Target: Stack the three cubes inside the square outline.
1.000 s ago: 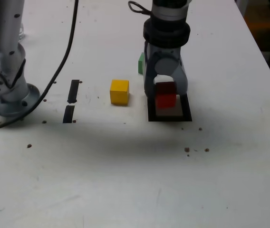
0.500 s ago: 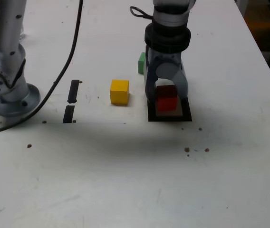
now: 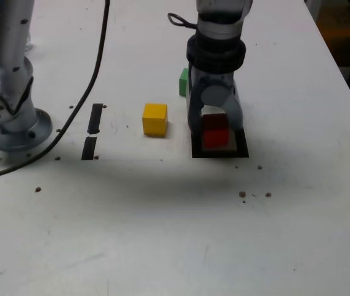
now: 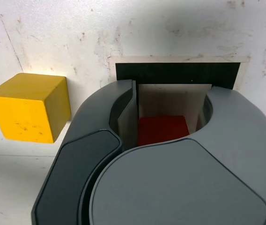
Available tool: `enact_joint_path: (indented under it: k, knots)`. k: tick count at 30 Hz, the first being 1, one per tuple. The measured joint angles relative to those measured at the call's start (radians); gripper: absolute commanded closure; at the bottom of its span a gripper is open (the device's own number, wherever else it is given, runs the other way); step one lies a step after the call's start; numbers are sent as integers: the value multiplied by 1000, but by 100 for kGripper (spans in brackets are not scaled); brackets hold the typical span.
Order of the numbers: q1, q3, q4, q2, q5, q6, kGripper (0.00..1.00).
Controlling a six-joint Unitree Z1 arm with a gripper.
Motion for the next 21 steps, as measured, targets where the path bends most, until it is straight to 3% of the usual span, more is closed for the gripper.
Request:
enact_joint_path:
  k: [21]
  knots:
    - [0,6,0,0,10,7,48]
